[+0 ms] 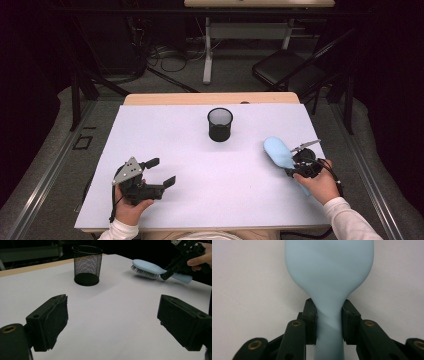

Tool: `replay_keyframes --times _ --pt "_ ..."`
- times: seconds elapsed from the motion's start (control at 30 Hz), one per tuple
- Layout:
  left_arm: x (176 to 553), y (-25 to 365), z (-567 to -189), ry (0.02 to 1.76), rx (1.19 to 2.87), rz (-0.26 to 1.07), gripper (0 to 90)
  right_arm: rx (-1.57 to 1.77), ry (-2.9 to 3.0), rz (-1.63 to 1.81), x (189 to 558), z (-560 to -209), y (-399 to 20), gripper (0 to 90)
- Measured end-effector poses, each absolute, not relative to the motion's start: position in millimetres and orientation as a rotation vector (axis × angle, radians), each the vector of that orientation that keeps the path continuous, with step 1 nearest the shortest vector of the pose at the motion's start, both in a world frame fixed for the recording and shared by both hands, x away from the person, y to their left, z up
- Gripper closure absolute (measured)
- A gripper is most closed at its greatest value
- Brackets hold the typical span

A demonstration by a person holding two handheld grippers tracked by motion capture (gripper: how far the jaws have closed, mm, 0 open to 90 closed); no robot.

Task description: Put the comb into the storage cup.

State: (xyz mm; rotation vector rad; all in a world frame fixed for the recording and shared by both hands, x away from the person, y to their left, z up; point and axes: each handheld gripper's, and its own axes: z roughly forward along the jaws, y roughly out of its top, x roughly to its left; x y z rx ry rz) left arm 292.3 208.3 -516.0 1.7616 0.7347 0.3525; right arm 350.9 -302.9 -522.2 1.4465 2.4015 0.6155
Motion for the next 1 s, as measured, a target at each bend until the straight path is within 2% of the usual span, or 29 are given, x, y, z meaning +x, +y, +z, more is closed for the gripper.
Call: replay_keyframes --times 0.33,1.0 --pt "295 208 -518 0.741 1.764 0.316 9.7 1.42 2.379 0.654 349 -515 -299 69.6" --pt "295 206 -520 0.743 1.765 0.335 9.8 1.361 2.346 0.752 353 -485 -284 69.7"
